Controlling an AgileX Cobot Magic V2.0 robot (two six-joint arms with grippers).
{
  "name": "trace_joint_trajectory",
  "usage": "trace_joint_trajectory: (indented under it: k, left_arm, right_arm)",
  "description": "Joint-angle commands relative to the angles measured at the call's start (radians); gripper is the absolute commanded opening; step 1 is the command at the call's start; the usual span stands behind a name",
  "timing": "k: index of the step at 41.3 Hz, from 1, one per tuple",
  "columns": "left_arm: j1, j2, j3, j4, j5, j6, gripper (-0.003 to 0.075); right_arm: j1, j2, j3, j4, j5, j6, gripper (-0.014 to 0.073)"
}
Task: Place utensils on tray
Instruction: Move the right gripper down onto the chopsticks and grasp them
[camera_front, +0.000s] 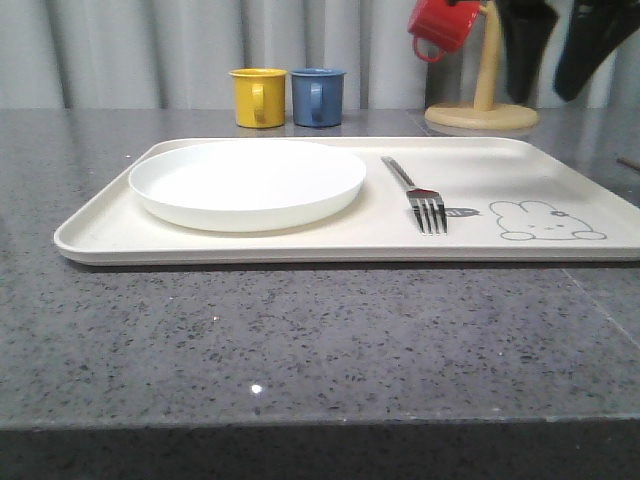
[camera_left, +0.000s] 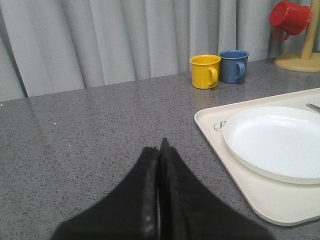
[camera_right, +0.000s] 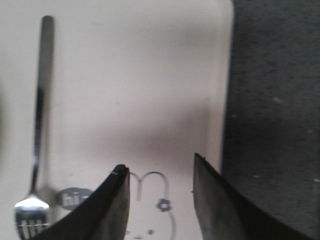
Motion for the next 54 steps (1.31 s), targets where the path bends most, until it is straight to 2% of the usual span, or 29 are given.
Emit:
trace_joint_trajectory:
  k: [1, 14, 20, 37, 54]
  left_arm:
    - [0.001, 0.008, -0.028, -0.009, -0.085, -0.008, -0.0019]
    - [0.001, 0.008, -0.028, -0.009, -0.085, -0.008, -0.0019]
    - [0.001, 0.008, -0.028, -0.009, -0.085, -0.008, -0.0019]
    - [0.001, 0.008, -0.028, -0.009, -0.085, -0.008, -0.0019]
    - [0.001, 0.008, -0.028, -0.009, -0.085, -0.008, -0.0019]
  right_arm:
    - [-0.079, -0.077, -0.001, -0.011, -0.006, -0.070, 0.0337]
    - [-0.382, -0.116, 0.137, 0.156, -0.053, -0.349, 0.0337]
    - [-0.458, -0.097, 0.158, 0.206, -0.055, -0.411, 0.0337]
    - [-0.468, 0.009, 0.158, 0.208, -0.073, -0.418, 0.0337]
    - [-0.468, 0.033, 0.158, 0.209, -0.086, -0.418, 0.0325]
